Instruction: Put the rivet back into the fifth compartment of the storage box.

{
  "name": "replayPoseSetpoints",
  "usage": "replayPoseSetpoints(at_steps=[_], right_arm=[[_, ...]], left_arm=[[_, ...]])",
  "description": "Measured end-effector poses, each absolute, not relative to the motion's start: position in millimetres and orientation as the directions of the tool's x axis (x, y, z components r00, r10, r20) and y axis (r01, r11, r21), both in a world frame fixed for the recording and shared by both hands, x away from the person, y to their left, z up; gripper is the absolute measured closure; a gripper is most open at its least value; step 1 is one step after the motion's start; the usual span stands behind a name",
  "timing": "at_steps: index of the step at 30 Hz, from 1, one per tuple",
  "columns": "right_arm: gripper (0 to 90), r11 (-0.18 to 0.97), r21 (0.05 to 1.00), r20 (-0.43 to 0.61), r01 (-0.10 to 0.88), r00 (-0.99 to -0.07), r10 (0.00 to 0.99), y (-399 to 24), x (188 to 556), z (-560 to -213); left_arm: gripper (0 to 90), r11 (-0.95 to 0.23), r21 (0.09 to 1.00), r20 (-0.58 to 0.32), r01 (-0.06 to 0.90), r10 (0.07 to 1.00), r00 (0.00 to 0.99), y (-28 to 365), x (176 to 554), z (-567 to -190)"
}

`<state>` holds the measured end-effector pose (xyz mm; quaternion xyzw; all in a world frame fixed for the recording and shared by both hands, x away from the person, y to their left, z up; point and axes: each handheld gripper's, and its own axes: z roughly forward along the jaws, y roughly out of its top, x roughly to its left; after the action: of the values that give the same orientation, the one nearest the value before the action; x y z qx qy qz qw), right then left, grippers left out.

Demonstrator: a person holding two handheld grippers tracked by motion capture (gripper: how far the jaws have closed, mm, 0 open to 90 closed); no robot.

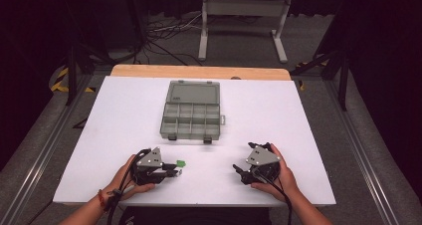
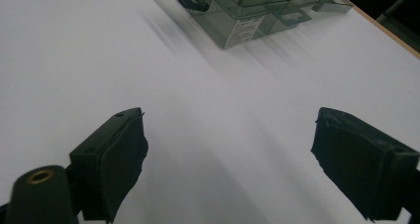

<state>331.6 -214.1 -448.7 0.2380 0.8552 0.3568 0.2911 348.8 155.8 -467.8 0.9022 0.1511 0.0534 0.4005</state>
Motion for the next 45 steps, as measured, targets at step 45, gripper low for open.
replayPoseSetpoints(at_steps=[45], right_arm=[[14.1, 0.579, 0.792, -0.314, 0.193, -0.686, 0.657, -221.8, 330.8, -442.3]], left_arm=[[83.4, -0.563, 0.805, 0.077, 0.185, 0.408, 0.910, 174.6, 375.6, -438.5]])
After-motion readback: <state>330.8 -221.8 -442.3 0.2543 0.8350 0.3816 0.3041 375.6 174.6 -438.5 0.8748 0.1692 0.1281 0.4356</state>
